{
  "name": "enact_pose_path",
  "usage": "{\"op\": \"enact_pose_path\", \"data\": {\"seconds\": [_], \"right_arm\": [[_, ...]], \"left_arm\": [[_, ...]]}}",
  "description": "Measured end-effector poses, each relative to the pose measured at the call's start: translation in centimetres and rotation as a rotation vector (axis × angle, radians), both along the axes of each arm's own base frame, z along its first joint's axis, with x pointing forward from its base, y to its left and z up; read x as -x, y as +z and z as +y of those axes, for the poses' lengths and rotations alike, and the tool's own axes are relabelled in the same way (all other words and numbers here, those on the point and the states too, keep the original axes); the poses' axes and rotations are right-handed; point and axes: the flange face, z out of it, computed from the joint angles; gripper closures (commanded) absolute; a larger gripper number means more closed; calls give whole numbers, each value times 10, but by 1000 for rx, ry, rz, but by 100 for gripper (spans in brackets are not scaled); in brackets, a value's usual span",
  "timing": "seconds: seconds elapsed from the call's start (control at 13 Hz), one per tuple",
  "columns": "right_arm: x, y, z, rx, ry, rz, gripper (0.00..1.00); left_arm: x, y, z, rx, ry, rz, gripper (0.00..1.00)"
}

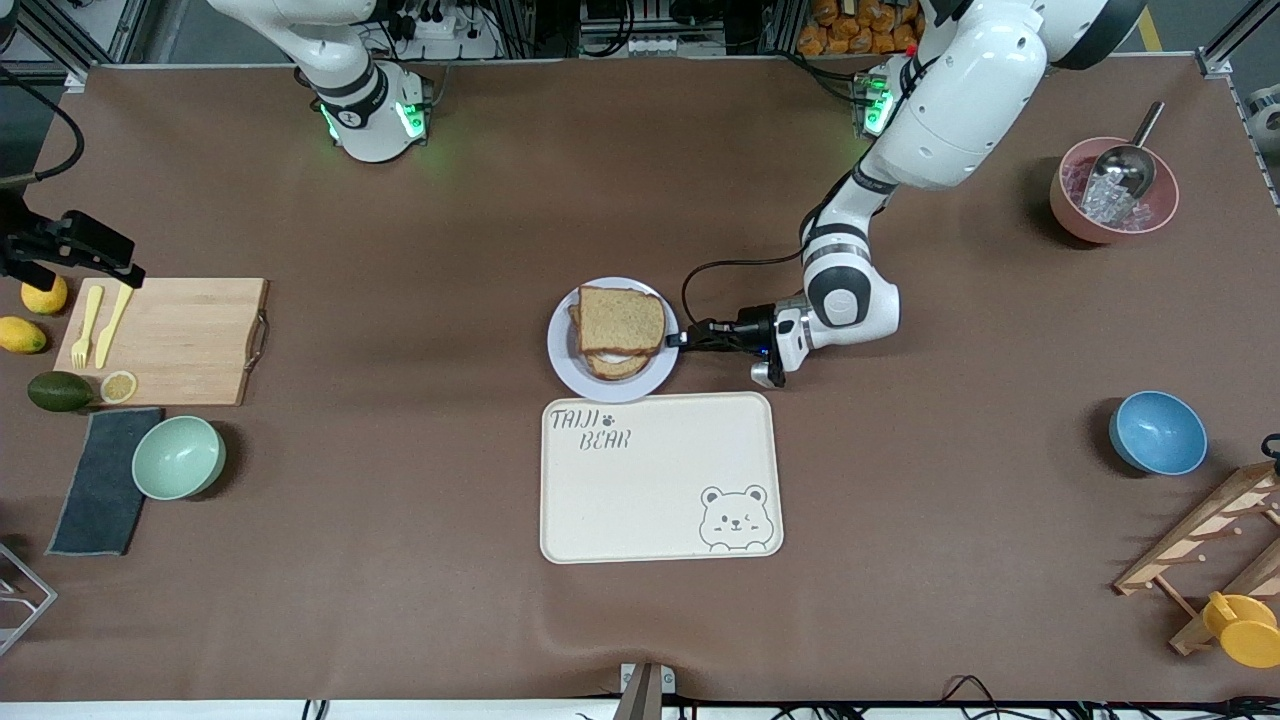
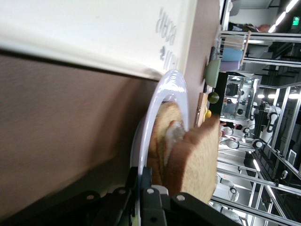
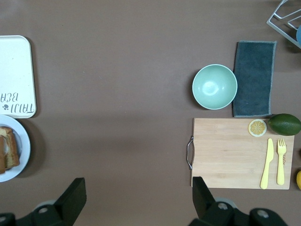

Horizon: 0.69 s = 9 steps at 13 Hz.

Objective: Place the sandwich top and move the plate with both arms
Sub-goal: 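Close the left gripper on the white plate rim, then slide the white plate onto the bear tray with the left gripper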

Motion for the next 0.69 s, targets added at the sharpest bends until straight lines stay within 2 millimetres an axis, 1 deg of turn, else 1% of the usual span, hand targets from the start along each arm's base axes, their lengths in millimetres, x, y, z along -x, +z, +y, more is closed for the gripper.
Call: {"op": "enact_pose_path", "data": {"seconds": [0.46,0.69], "right_arm": [[0,0,0,0,-1,2,0],[0,-1,0,0,-2,3,0]], "left_arm": [[-3,3,-3,9,5,-58,100],[-11,12,-5,15,9,-81,100]]}}
